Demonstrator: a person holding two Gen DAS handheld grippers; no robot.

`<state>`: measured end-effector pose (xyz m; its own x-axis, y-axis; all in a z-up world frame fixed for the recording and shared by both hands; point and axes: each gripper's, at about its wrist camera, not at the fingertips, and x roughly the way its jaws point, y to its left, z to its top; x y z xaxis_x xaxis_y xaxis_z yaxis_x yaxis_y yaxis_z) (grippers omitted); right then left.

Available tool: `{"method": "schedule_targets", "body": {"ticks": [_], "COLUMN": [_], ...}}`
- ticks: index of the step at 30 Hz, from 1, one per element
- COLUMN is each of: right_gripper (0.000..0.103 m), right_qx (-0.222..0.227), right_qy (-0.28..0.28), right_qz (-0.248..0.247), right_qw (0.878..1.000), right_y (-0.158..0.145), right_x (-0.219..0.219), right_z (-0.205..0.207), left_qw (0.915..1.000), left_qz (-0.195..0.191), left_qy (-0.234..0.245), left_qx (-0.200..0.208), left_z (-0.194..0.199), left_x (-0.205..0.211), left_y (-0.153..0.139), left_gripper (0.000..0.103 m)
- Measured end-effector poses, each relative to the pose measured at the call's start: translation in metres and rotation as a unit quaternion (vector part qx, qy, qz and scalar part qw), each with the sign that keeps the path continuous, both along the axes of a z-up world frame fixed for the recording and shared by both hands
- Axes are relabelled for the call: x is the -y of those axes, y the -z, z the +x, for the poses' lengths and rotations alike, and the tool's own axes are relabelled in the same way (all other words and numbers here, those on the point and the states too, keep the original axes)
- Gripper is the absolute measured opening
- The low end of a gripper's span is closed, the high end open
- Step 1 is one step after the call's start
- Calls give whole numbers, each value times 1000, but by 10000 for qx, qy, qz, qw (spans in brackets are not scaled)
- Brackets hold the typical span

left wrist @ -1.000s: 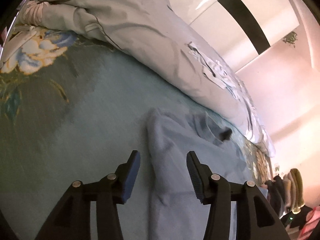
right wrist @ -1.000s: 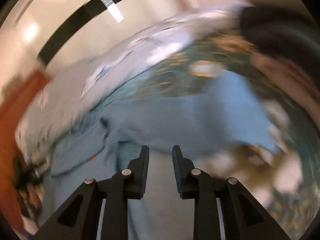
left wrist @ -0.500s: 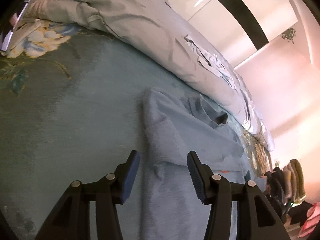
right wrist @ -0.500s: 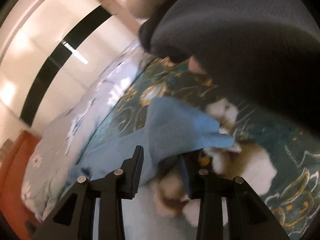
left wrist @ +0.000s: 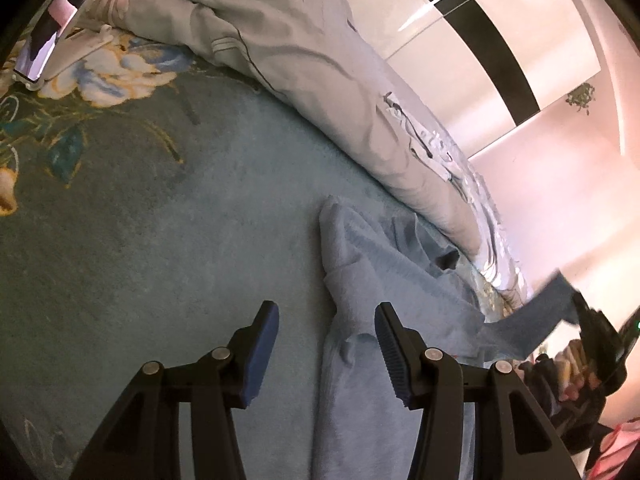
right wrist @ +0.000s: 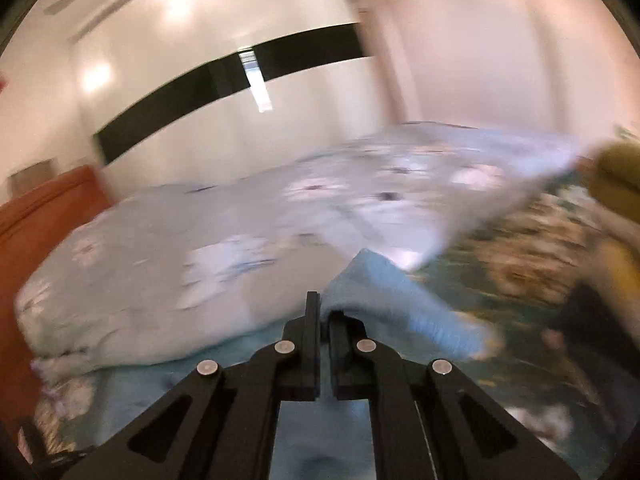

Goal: Fold clothes

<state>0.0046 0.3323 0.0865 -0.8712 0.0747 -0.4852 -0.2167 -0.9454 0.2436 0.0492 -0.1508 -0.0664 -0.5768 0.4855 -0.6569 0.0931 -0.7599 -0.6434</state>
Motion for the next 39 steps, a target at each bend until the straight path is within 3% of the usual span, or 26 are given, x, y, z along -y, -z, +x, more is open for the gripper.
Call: {"method": "schedule_targets", "body": {"ticks": [4, 9, 12, 18, 20, 21, 22, 25, 27, 29, 31, 33, 36, 39], "right_gripper": [3, 3, 3, 7, 20, 33, 37, 37, 37, 37, 37, 37, 37, 37], "right_qx": [351, 1307, 1736, 1803, 1749, 1722, 1695, 1512, 1423, 1410, 1391, 1372, 1340, 1333], "right_qy": [-1252, -2056, -2154, -2288, -2450, -2531, -2611, -2376, -2134, -1837, -1520, -1249, -954, -850], "right_qz": [566, 541, 395, 261, 290, 305, 320, 18, -160, -235, -457, -773, -1102, -1236], "right_qw": [9899, 9684, 9602, 9563, 9532, 9515, 9498, 9595, 9664, 9725, 9775, 9796, 9802, 9797], "right_y": [24, 105, 136, 145, 139, 137, 134, 125, 119, 115, 114, 114, 116, 119], "right_x": [93, 165, 179, 179, 178, 178, 177, 147, 123, 97, 70, 45, 20, 9], "right_z": [-29, -45, -45, -34, -24, -18, -13, 10, 24, 35, 48, 59, 73, 80], "left_qw": [10000, 9999, 9998, 9985, 9971, 9962, 9946, 9885, 9795, 9639, 9429, 9148, 8760, 8605], "left_qz": [-18, 2, 25, 84, 50, 27, -30, -286, -701, -1261, -1907, -2593, -3305, -3544], "left_qy": [78, 100, 137, 512, 712, 815, 980, 1433, 1817, 2229, 2584, 2915, 3278, 3416], "left_qx": [-15, -82, -125, -194, -276, -316, -349, -398, -518, -734, -879, -1047, -1262, -1317], "left_z": [1, 5, 6, -4, -8, -11, -14, -20, -25, -26, -24, -20, -18, -20], "left_x": [-1, 0, -3, -32, -48, -56, -70, -107, -140, -175, -207, -238, -270, -287], "left_y": [-3, -7, -10, -19, -26, -29, -33, -40, -46, -51, -48, -45, -35, -26], "left_gripper": [54, 54, 55, 56, 56, 57, 58, 59, 59, 59, 59, 59, 59, 59]}}
